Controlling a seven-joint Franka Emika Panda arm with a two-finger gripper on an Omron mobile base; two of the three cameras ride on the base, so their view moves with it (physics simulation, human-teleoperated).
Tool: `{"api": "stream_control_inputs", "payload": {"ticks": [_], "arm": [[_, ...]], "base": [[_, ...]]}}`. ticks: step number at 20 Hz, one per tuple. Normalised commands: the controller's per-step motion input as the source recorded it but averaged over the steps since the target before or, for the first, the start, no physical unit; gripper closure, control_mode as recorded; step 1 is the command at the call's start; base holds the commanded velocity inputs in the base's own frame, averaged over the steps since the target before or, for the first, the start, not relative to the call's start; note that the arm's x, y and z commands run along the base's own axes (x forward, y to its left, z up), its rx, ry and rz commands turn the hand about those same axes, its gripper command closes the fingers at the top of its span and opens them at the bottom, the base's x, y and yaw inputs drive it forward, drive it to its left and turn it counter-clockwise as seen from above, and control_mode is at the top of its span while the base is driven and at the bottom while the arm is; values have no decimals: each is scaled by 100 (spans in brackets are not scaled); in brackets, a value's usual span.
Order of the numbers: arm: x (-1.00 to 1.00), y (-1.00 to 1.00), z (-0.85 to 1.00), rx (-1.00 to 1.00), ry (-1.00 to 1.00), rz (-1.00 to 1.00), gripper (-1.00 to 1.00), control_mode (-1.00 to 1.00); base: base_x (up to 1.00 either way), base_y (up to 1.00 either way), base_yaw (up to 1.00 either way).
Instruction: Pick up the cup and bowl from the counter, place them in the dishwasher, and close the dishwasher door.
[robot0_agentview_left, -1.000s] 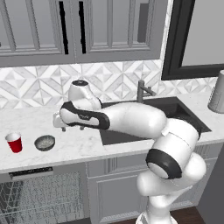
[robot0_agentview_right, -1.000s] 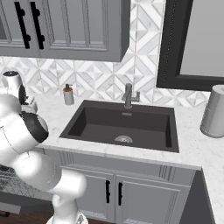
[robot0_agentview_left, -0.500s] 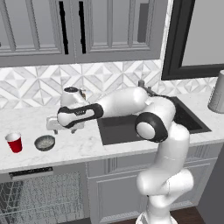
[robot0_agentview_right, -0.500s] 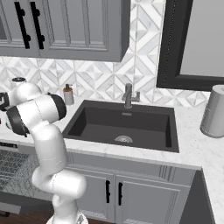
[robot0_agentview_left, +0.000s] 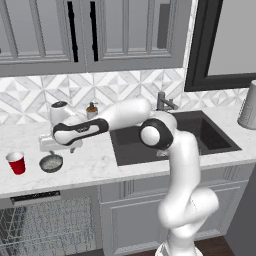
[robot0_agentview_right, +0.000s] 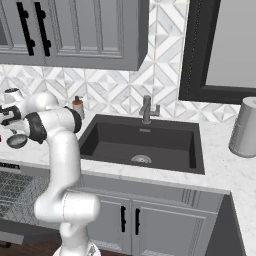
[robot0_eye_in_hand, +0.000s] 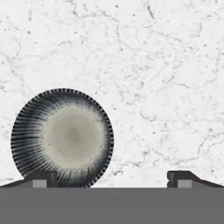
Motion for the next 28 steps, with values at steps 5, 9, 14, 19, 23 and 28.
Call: {"api": "stream_control_inputs", "payload": {"ticks": [5,9,14,19,23,28], "arm": [[0,0,-47,-5,0,0,-100,-100],[4,0,-52,-2,0,0,-100,-100],[0,-9,-61,2,0,0,-100,-100],[-1,-9,-52,10,0,0,-100,-100],[0,0,-12,1,0,0,100,-100],[-13,0,0,-1,-1,-1,100,-100]], "base": [[0,0,0],[0,0,0],[0,0,0],[0,0,0],[0,0,0],[0,0,0]]}}
